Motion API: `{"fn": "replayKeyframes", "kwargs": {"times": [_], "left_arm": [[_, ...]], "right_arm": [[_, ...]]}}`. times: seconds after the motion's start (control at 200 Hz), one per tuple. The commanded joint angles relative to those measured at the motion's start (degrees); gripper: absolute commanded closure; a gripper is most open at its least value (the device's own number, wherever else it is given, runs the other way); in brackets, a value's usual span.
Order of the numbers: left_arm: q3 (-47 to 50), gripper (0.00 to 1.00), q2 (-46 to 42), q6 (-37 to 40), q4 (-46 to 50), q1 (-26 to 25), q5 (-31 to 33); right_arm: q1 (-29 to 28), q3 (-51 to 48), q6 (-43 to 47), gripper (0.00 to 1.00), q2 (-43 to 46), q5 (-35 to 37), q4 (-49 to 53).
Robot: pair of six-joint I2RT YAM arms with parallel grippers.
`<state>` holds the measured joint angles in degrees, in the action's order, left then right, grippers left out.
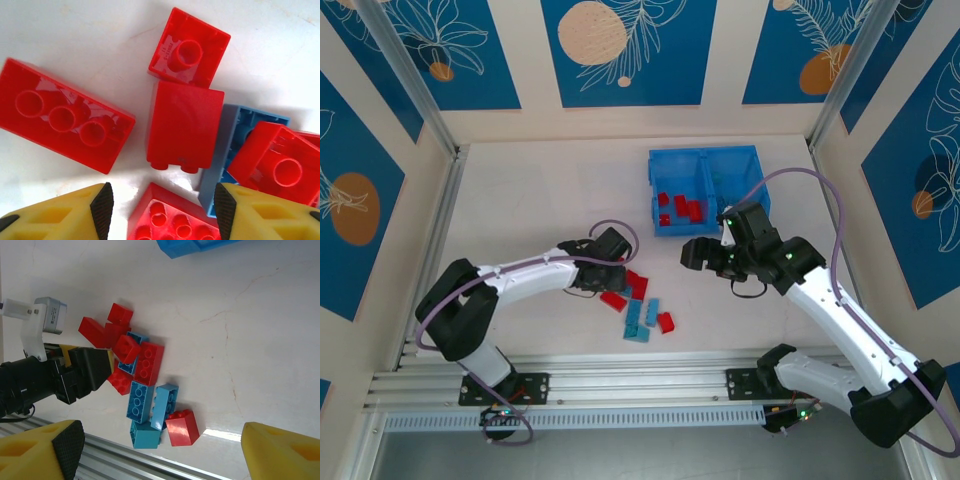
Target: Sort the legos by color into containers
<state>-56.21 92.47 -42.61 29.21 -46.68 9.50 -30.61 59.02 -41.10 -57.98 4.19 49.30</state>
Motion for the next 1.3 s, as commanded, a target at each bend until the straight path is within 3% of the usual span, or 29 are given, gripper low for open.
{"fn": "replayKeyframes", "kwargs": {"times": [0.0,0.58,0.79,0.96,1.135,1.295], "left_arm": [[-2.3,0.43,2.2,4.5,-1.0,-0.2,3.6],[-6.4,0.47,10.6,11.9,-4.9,1.0,5.8],[-6.1,0.64,10.8,12.4,-5.7,1.2,5.2],[-6.6,0.74,4.2,13.4,-5.0,1.2,3.9],[-14.7,0.76,-2.8,16.7,-1.0,-0.3,3.0],[-26.8,0.76,2.7,18.1,-1.4,-1.9,1.5]], "right_arm": [[0.4,0.4,-0.6,0.16,0.0,-1.2,0.7],[0.4,0.9,-1.4,0.16,2.4,0.1,3.0],[0.4,0.1,-0.4,0.16,2.1,-3.0,2.4],[0.5,-0.1,-0.7,0.16,1.8,-5.5,0.7],[0.7,1.8,-2.0,0.16,2.5,-3.5,0.3],[1.3,2.1,-3.6,0.16,5.1,1.5,0.6]]}}
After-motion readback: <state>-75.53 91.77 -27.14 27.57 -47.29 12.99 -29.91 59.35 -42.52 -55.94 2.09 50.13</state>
